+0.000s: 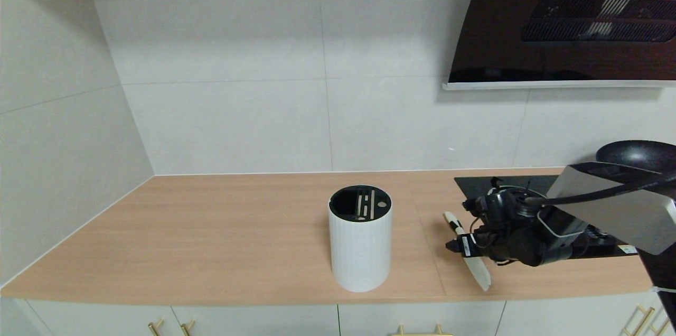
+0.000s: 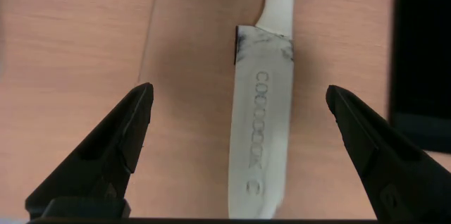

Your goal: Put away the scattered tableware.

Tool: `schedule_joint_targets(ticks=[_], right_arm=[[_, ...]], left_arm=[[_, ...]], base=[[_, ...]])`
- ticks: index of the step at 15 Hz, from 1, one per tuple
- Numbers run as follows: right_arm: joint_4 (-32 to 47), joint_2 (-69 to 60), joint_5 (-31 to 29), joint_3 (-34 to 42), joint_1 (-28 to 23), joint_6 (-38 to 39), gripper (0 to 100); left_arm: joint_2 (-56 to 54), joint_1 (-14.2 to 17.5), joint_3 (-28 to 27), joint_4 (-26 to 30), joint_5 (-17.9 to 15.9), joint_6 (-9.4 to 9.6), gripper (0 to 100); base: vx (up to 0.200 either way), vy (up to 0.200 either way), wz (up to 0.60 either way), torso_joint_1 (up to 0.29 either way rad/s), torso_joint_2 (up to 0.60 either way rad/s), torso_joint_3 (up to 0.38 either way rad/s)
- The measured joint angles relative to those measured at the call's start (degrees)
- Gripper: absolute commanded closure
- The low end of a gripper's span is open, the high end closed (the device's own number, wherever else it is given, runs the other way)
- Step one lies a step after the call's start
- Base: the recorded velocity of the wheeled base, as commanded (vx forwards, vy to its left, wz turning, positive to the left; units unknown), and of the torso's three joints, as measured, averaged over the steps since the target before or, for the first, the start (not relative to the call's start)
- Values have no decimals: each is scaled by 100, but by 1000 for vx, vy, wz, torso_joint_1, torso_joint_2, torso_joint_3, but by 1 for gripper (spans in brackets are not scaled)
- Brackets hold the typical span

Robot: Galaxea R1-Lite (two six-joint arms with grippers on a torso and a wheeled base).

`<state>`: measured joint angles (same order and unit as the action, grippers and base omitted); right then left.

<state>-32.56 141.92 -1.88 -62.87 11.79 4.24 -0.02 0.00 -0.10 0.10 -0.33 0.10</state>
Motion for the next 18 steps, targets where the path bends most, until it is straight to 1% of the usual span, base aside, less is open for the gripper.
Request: schedule_joint_targets(ticks=[6,12,18], right_arm=[[530,323,46,-513,-38,104,0],[1357,455,51,-1172,-107,333,0],[1715,502,51,-1403,-107,344,0]], left_arm=[[0,0,0,0,-2,-2,0],[0,0,0,-5,0,0,0],[0,0,0,0,-2,0,0]], base=[[0,0,0,0,0,0],[0,0,0,0,0,0],[0,0,0,0,0,0]])
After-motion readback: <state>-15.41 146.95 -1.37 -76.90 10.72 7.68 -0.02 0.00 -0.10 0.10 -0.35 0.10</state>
